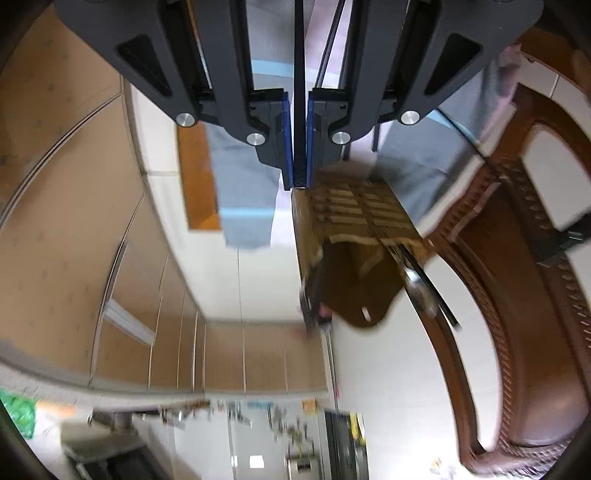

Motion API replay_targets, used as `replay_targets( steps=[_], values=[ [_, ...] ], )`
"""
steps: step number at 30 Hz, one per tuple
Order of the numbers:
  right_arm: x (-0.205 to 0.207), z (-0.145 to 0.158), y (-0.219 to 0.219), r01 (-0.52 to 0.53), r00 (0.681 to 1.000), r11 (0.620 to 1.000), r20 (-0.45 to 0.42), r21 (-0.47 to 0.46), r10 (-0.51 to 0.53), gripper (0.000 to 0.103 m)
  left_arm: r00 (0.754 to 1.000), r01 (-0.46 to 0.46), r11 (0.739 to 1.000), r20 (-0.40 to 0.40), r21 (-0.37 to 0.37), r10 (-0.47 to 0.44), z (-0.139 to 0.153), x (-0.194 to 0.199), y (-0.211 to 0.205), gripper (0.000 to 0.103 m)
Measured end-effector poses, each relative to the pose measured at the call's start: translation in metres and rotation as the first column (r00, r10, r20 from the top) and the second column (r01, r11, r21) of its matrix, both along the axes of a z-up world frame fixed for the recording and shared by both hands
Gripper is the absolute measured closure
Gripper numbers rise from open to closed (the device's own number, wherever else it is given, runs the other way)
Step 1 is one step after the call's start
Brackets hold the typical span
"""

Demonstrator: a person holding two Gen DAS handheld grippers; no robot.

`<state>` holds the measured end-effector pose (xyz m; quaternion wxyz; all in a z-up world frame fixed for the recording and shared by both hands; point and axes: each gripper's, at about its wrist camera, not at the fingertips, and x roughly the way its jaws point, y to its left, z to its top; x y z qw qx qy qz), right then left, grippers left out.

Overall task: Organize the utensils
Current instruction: 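Carry both chopsticks to the holder and lower the right tool's chopstick in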

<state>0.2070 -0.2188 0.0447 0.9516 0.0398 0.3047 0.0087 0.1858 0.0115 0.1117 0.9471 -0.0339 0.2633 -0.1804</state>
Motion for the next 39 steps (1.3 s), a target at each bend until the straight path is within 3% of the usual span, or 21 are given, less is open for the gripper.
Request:
replay_targets(
  steps=[7,15,39],
  values=[
    [-0.058,0.033,-0.001,0.010,0.992,0.999,0.124,0.035,-0.015,0.096,1.000,0.005,1.000,0.015,0.027,-0.006,-0.002,-0.004,-0.010,0.096],
    [-0.084,0.062,0.004,0.020,0.983,0.999,0.182,0.031,-0.026,0.096,1.000,0.000,0.999,0.016,0.032,-0.001,-0.003,-0.004,-0.010,0.096],
    [-0.054,0.122,0.042,-0.022,0.978,0.998,0.205,-0.062,0.035,0.096,1.000,-0.027,1.000,-0.005,0.009,0.027,-0.007,0.007,0.003,0.096]
  ],
)
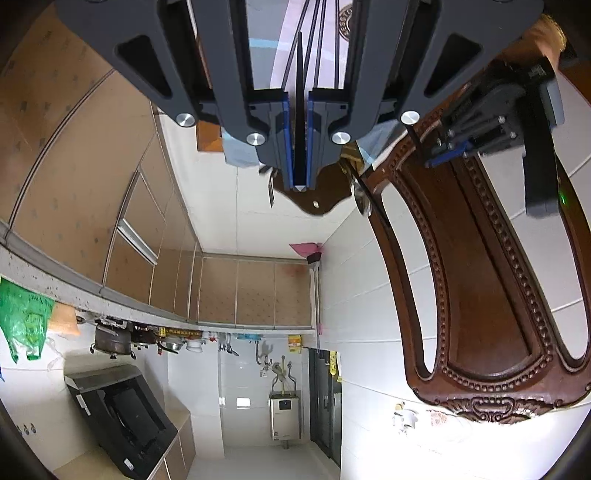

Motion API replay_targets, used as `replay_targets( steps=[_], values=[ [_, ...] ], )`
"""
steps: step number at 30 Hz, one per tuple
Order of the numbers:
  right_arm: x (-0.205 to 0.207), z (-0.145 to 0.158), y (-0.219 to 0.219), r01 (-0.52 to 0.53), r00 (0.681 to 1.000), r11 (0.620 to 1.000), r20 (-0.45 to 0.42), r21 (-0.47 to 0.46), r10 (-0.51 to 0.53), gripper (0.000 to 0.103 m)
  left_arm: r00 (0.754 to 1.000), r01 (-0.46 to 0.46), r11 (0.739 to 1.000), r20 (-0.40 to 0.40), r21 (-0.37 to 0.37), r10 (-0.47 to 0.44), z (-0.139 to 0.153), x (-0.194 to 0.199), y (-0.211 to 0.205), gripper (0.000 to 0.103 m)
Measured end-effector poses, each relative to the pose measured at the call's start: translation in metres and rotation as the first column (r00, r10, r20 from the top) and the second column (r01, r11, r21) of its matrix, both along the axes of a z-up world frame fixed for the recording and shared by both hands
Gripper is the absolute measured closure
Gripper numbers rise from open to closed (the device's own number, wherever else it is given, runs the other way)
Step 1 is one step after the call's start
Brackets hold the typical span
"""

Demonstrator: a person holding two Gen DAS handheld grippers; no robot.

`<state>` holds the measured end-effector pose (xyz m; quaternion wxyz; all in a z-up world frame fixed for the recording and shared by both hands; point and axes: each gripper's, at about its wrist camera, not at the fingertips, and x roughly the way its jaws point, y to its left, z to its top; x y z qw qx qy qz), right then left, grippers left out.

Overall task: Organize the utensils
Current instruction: 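Carry both chopsticks to the holder and lower the right tool's chopstick in, then open the right tool to drop its chopstick while the left tool holds its chopstick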

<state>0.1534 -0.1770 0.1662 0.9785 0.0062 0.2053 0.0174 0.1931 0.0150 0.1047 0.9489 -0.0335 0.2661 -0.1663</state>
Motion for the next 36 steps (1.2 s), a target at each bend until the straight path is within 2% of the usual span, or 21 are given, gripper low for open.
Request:
replay_targets(
  steps=[7,13,17,20,24,27,29,30,31,32,33,36],
  values=[
    [0.033,0.041,0.004,0.003,0.998,1.000,0.062,0.012,-0.004,0.096,1.000,0.005,1.000,-0.006,-0.007,-0.005,0.001,0.001,0.001,0.096],
    [0.078,0.066,0.011,0.058,0.989,0.998,0.138,0.020,-0.060,0.096,1.000,0.011,1.000,-0.005,-0.007,-0.011,0.001,0.002,0.000,0.096],
    [0.114,0.054,0.008,0.119,0.982,0.992,0.141,0.033,-0.122,0.096,1.000,0.013,1.000,-0.004,-0.003,-0.013,0.000,0.002,0.000,0.096],
    [0.135,0.031,-0.001,0.154,0.979,0.985,0.120,0.077,-0.162,0.096,1.000,0.012,1.000,-0.007,-0.004,-0.012,0.000,0.003,0.001,0.096],
    [0.144,0.001,-0.017,0.164,0.981,0.971,0.070,0.175,-0.178,0.096,1.000,0.011,1.000,-0.007,0.000,-0.011,0.000,0.004,0.002,0.096],
    [0.139,-0.016,-0.029,0.179,0.979,0.968,0.069,0.174,-0.194,0.095,1.000,0.014,1.000,-0.006,0.001,-0.014,0.000,0.003,0.002,0.096],
    [0.128,-0.022,-0.041,0.170,0.981,0.965,0.057,0.197,-0.185,0.091,1.000,0.013,1.000,-0.004,0.002,-0.013,0.000,0.003,0.002,0.096],
    [0.121,-0.024,-0.044,0.167,0.982,0.963,0.055,0.213,-0.183,0.077,1.000,0.013,1.000,-0.003,0.004,-0.013,0.000,0.003,0.001,0.096],
    [0.111,-0.025,-0.049,0.166,0.981,0.960,0.063,0.227,-0.184,0.057,1.000,0.013,1.000,-0.002,0.007,-0.013,0.000,0.003,0.001,0.096],
    [0.095,-0.027,-0.056,0.169,0.977,0.956,0.084,0.241,-0.195,0.050,1.000,0.013,1.000,0.000,0.009,-0.013,0.000,0.003,0.000,0.096],
    [0.083,-0.027,-0.059,0.165,0.975,0.954,0.106,0.249,-0.197,0.045,1.000,0.012,1.000,0.002,0.012,-0.012,0.000,0.003,0.000,0.096],
    [0.040,-0.039,-0.066,0.136,0.976,0.963,0.136,0.231,-0.171,0.045,1.000,0.012,1.000,0.005,0.019,-0.013,-0.001,0.002,-0.002,0.096]
  ],
)
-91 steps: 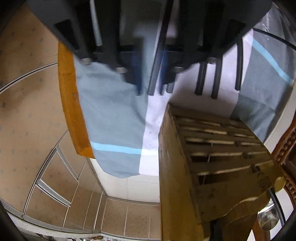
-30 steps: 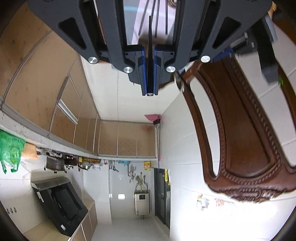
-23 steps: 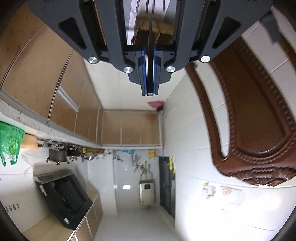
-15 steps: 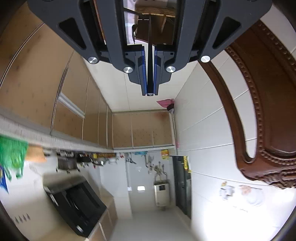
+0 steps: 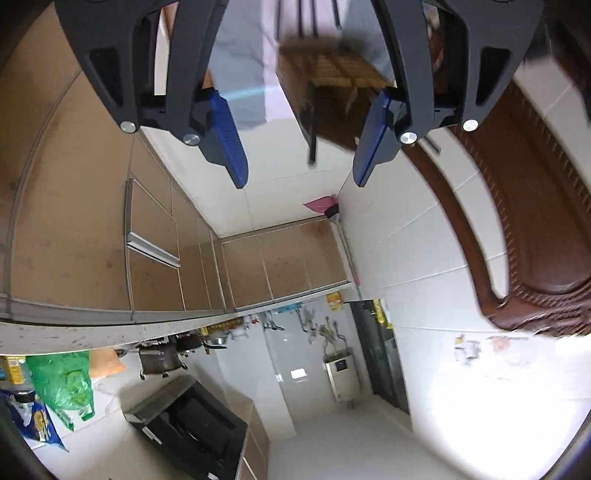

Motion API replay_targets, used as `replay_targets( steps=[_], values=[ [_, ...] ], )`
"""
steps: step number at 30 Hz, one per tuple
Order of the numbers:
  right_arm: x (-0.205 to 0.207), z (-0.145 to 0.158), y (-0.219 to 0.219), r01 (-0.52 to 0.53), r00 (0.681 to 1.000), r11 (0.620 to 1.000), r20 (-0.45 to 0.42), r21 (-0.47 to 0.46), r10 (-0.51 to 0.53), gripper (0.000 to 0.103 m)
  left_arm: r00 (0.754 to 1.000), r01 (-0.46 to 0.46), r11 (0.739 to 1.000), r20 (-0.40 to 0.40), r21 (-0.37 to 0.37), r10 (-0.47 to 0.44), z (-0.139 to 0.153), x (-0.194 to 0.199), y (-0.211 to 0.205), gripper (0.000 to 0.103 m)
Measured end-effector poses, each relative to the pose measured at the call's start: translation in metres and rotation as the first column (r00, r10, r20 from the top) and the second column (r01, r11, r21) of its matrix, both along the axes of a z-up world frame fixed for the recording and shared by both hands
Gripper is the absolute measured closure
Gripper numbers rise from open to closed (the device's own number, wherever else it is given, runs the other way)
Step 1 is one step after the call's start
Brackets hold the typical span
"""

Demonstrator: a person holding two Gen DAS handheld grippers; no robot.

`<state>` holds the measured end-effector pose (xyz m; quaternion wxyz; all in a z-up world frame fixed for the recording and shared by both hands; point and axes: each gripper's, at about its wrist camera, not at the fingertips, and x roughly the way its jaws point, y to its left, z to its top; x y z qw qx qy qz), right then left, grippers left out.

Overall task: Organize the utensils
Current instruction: 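Open the right tool to drop its chopstick while the left tool holds its chopstick, then lower the left tool's chopstick into the holder and open the left tool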

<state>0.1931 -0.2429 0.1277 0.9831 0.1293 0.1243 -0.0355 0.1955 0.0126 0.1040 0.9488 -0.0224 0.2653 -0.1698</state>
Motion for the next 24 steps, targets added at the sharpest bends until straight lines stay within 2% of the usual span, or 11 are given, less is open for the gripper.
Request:
replay_targets(
  steps=[5,7,8,10,14,18,21,24],
  values=[
    [-0.061,-0.059,0.000,-0.021,0.998,0.998,-0.065,-0.055,0.018,0.036,1.000,-0.005,1.000,0.012,0.021,0.005,-0.001,-0.001,-0.002,0.096],
    [-0.070,-0.082,0.003,-0.029,0.992,0.997,-0.124,-0.071,0.020,0.035,1.000,-0.012,0.999,0.019,0.030,0.011,-0.002,-0.002,-0.003,0.096],
    [-0.068,-0.090,0.003,-0.043,0.984,0.998,-0.176,-0.050,0.033,0.035,1.000,-0.015,0.999,0.024,0.036,0.014,-0.002,-0.003,-0.004,0.096],
    [-0.065,-0.094,0.002,-0.079,0.977,0.997,-0.196,0.002,0.078,0.035,1.000,-0.017,0.999,0.026,0.039,0.016,-0.002,-0.003,-0.004,0.096],
    [-0.063,-0.097,0.005,-0.093,0.979,0.993,-0.190,-0.069,0.079,0.035,0.999,-0.025,0.999,0.028,0.041,0.023,-0.002,-0.004,-0.006,0.096],
    [-0.058,-0.107,-0.002,-0.095,0.973,0.995,-0.215,-0.028,0.087,0.035,1.000,-0.016,0.999,0.028,0.045,0.015,0.001,-0.006,-0.008,0.096],
    [-0.055,-0.108,-0.006,-0.077,0.975,0.997,-0.213,-0.017,0.071,0.035,0.998,-0.035,0.997,0.061,0.070,0.031,0.014,-0.005,-0.011,0.096],
    [-0.052,-0.108,-0.012,-0.071,0.975,0.997,-0.211,0.017,0.073,0.035,0.997,-0.043,0.998,0.060,0.039,0.040,0.031,0.000,-0.009,0.096]
  ],
)
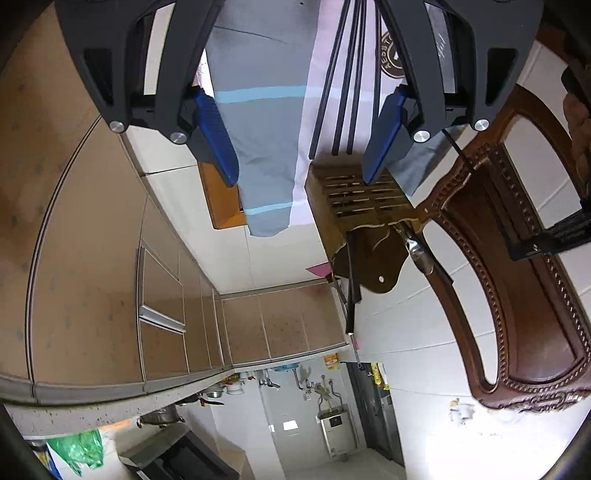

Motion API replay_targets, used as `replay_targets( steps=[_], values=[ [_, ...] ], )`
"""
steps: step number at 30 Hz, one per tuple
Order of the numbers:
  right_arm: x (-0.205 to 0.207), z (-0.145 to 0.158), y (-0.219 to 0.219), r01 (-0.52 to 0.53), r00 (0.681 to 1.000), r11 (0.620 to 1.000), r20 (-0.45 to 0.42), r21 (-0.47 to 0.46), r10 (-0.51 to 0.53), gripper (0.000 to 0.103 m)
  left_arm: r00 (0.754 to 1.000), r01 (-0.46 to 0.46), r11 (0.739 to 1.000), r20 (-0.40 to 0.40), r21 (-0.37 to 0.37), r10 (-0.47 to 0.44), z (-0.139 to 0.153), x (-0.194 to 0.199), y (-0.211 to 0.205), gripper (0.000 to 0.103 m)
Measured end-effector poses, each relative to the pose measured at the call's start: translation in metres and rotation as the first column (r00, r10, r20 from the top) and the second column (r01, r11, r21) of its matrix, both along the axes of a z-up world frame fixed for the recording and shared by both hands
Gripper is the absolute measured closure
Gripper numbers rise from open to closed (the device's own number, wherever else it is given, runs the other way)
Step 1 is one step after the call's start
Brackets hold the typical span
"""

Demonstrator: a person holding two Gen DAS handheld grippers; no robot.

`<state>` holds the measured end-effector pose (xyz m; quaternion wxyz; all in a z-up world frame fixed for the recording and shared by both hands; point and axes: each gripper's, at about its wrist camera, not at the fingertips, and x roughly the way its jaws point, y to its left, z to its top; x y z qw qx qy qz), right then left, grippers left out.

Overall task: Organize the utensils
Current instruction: 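Lower the left tool's chopstick into the holder and open the left tool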

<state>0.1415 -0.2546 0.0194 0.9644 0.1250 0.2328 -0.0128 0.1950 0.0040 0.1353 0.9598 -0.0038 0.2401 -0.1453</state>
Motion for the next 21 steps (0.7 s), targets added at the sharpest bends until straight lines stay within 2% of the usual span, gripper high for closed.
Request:
replay_targets(
  steps=[3,8,14,18,21],
  values=[
    [0.001,0.002,-0.005,-0.007,1.000,1.000,0.001,0.017,0.007,0.035,1.000,0.000,1.000,0.009,-0.020,0.000,0.026,0.005,-0.001,0.096],
    [0.004,0.003,-0.016,-0.001,1.000,0.999,0.000,0.054,0.001,0.035,0.995,-0.011,1.000,0.095,-0.010,0.012,0.087,0.015,-0.011,0.096],
    [0.004,0.005,-0.025,0.003,1.000,0.997,0.007,0.082,-0.003,0.035,0.987,-0.029,0.995,0.157,-0.092,0.044,0.148,0.044,-0.018,0.096],
    [0.004,0.007,-0.030,0.001,1.000,0.996,0.011,0.090,-0.002,0.035,0.985,-0.048,0.993,0.158,-0.112,0.065,0.156,0.068,-0.029,0.096],
    [0.004,0.007,-0.036,0.008,1.000,0.995,0.011,0.099,-0.009,0.035,0.988,-0.068,0.992,0.128,-0.105,0.081,0.140,0.092,-0.036,0.096]
  ],
)
